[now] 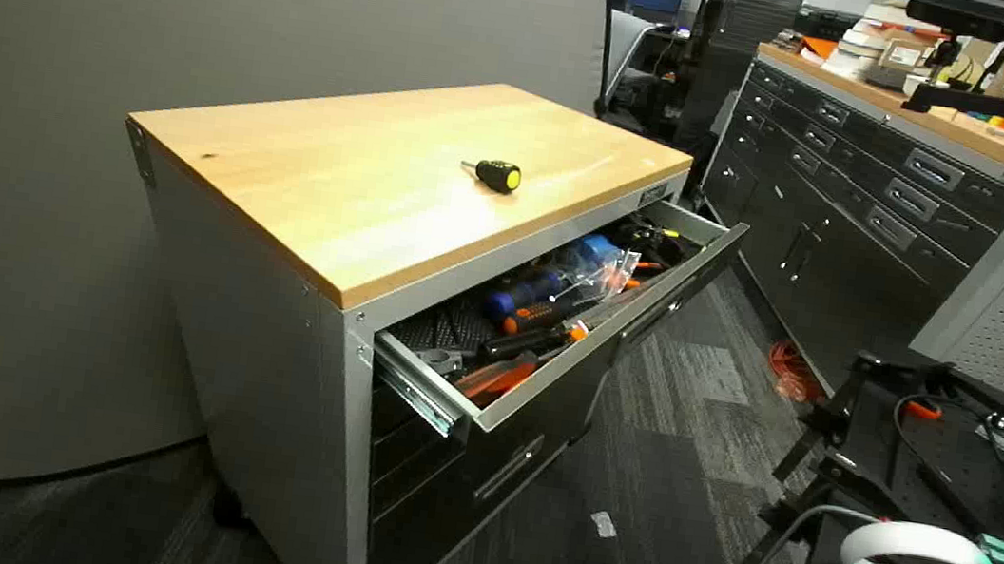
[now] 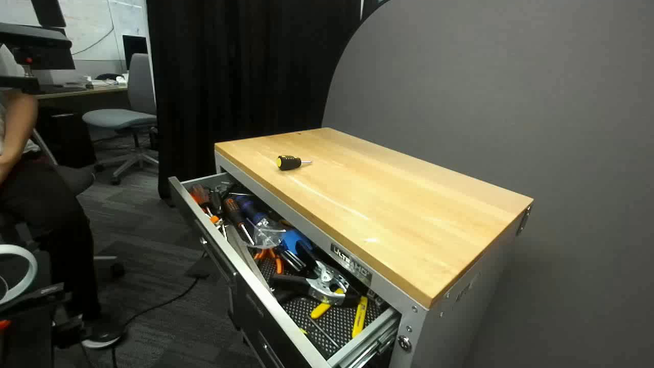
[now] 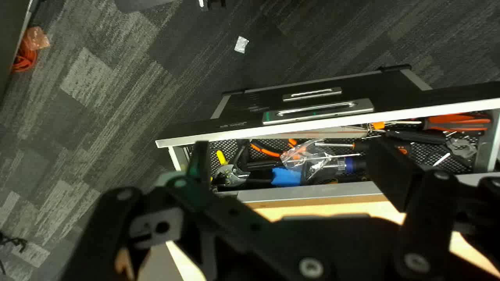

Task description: Place the screwdriver in the drawer then close it

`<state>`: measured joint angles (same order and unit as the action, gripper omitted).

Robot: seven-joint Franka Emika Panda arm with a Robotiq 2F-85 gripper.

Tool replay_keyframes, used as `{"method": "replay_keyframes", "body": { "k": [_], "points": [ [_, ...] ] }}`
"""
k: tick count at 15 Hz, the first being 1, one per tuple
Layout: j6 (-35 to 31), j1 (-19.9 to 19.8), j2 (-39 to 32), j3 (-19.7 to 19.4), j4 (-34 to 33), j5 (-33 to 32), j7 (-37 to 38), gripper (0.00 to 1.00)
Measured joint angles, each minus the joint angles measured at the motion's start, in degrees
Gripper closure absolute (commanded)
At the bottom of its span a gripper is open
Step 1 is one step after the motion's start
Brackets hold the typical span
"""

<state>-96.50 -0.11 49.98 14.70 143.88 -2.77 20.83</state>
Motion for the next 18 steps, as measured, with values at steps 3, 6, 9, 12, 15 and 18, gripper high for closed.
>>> {"method": "replay_keyframes", "body": {
  "k": [3,6,9,12,15,18],
  "points": [
    [-0.04,0.00,0.19,0.00,-0.80,0.00,0.00,0.00],
    [-0.04,0.00,0.24,0.00,-0.94,0.00,0.00,0.00],
    [-0.04,0.00,0.25,0.00,-0.94,0.00,0.00,0.00],
    [-0.04,0.00,0.25,0.00,-0.94,0.00,0.00,0.00],
    [-0.04,0.00,0.25,0.00,-0.94,0.00,0.00,0.00],
    [-0.02,0.00,0.20,0.00,-0.85,0.00,0.00,0.00]
  ]
}}
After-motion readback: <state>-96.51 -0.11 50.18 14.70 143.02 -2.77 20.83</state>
